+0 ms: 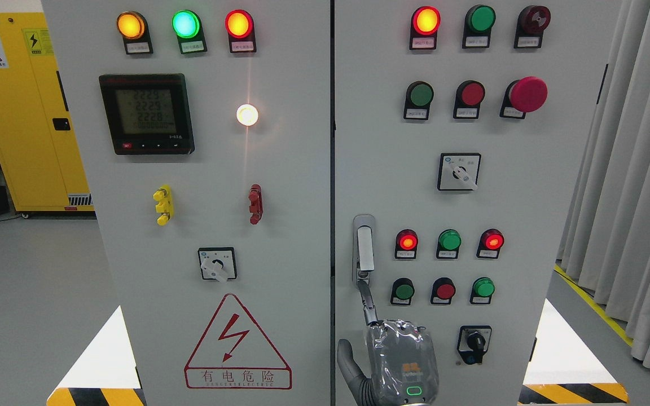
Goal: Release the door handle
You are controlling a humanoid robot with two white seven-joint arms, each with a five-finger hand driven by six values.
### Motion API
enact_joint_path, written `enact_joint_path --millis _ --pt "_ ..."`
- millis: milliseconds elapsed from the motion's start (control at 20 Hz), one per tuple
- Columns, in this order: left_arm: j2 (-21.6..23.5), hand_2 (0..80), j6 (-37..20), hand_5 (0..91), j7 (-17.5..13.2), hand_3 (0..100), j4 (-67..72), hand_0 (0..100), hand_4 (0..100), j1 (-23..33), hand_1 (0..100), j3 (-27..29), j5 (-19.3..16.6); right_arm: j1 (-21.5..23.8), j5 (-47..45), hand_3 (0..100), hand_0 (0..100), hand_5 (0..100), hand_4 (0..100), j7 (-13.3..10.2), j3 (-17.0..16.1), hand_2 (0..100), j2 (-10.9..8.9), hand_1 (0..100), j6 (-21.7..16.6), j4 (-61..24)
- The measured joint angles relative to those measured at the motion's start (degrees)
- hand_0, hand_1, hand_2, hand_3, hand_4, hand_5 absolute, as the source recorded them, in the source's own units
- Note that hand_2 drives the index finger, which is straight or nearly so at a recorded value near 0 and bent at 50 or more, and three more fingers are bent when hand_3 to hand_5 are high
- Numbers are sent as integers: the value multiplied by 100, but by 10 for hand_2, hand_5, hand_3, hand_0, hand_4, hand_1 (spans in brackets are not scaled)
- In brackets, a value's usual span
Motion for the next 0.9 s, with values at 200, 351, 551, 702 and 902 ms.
enact_joint_path --millis 200,351,551,702,902 --pt "0 0 0 0 0 0 0 120 0 0 556 0 0 1 -5 1000 593 1000 1000 -16 -3 22 -10 395 5 -85" --pt "0 0 0 0 0 0 0 120 0 0 556 0 0 9 -11 1000 596 1000 1000 -66 1 24 -15 396 -6 -149" --pt "0 0 0 0 0 0 0 120 0 0 556 0 0 41 -18 1000 659 1000 1000 -119 10 418 -21 401 -40 -228" --pt "0 0 0 0 0 0 0 120 0 0 556 0 0 81 -27 1000 740 1000 1000 -180 9 568 -27 411 -62 -290" --pt "0 0 0 0 0 0 0 120 0 0 556 0 0 199 -47 1000 895 1000 1000 -229 -5 703 -37 349 -147 -404"
